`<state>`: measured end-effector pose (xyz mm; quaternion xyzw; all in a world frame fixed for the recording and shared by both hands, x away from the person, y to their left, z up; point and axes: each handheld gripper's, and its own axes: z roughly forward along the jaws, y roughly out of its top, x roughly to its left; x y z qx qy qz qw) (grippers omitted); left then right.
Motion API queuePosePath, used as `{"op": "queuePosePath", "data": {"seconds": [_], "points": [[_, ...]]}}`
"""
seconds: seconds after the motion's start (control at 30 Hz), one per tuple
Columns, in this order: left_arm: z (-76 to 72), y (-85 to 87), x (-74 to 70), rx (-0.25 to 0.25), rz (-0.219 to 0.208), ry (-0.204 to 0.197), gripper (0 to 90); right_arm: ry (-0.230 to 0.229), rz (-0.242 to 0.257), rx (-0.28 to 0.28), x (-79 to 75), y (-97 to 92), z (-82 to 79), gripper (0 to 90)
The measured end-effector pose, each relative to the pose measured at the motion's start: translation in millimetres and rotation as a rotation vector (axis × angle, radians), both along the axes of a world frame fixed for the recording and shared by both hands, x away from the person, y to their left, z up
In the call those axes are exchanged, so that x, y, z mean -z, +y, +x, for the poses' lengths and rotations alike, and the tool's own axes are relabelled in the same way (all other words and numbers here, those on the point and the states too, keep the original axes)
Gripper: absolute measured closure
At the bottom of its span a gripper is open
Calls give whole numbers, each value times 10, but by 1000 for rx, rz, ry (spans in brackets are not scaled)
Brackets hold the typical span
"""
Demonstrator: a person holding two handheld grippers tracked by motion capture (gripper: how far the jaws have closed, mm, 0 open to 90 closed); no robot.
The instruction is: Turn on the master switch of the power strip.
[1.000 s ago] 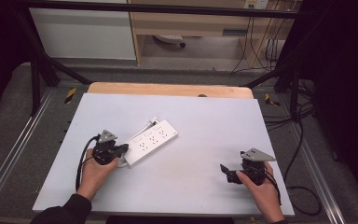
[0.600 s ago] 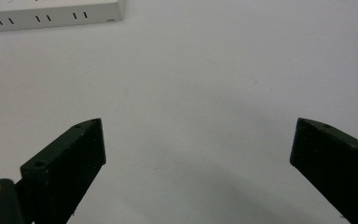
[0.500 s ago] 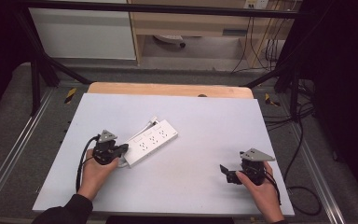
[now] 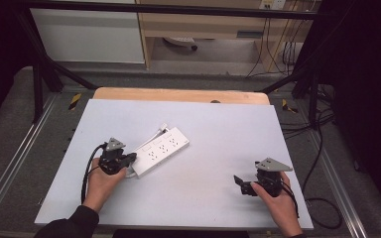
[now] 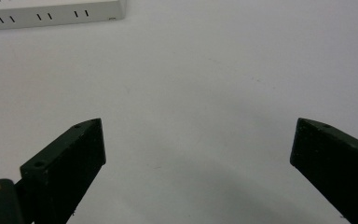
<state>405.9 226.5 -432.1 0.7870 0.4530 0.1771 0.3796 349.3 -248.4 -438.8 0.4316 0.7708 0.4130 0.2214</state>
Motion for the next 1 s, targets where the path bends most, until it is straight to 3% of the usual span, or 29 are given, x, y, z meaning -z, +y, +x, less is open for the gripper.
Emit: {"op": "queuePosePath", "data": {"seconds": [0.6,1.0], "points": [[-10,8,15,-16,-11,-4,900,5,1,-2,4,5,1,36],[-5,35,16,-17,-46,-2,900,4,1,0,-1,-4,-1,36]]}}
